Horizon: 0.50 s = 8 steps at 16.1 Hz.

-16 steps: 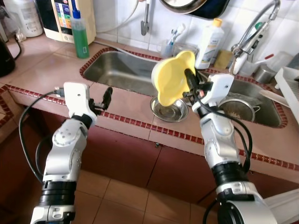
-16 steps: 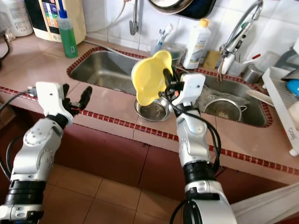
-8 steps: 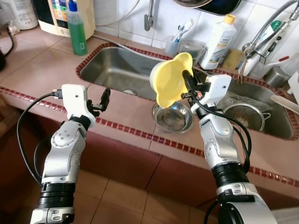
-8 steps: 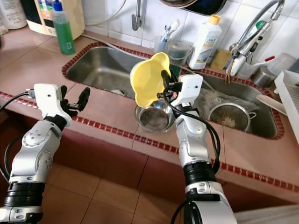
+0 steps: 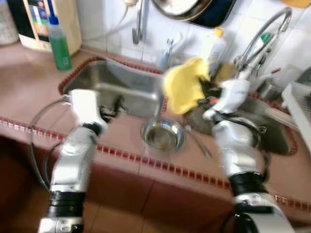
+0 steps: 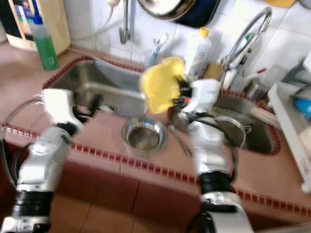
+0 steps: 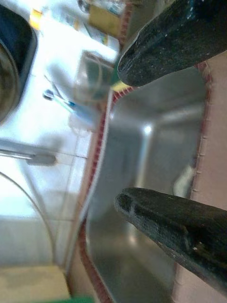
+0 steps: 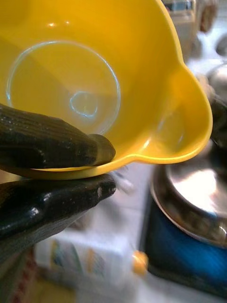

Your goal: Kitchen organization

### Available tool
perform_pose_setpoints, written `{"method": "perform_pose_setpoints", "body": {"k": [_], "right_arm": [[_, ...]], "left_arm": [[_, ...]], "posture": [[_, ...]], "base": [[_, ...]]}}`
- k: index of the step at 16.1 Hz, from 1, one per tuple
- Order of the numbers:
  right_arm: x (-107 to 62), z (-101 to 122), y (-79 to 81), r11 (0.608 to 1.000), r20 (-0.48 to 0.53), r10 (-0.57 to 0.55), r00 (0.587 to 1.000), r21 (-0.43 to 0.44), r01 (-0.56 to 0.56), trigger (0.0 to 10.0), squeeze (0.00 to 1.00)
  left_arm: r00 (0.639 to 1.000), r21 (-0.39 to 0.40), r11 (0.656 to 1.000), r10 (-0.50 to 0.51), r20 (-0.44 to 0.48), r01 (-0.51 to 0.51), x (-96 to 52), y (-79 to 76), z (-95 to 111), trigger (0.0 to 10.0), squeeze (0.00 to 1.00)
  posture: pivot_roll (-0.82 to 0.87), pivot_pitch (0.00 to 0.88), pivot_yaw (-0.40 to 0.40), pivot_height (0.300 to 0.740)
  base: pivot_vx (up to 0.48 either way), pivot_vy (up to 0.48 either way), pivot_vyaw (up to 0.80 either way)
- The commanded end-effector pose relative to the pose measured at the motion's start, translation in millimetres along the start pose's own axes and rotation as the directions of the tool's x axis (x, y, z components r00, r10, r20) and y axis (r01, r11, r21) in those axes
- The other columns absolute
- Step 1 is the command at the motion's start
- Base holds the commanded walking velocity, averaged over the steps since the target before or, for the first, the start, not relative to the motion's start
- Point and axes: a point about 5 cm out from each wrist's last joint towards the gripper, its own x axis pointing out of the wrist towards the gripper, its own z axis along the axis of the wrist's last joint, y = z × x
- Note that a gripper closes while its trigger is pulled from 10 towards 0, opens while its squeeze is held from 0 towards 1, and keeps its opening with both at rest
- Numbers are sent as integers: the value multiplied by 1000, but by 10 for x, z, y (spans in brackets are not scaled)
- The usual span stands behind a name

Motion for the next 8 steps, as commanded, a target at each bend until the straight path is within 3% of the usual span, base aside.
{"method": "perform_pose_setpoints", "body": {"k": [1, 8], "right_arm": [[75, 74, 123, 999, 32, 39, 999, 13, -40, 10000, 0], [70, 71, 125, 999, 25, 43, 999, 13, -43, 10000, 0]], "left_arm": [[999, 15, 999, 33, 19, -34, -18, 100, 67, 10000, 0], [999, 10, 999, 48, 17, -48, -47, 116, 63, 10000, 0]], "posture": [[71, 0, -137, 740], [73, 0, -143, 740]], "base": [[386, 0, 0], [388, 0, 0]]}}
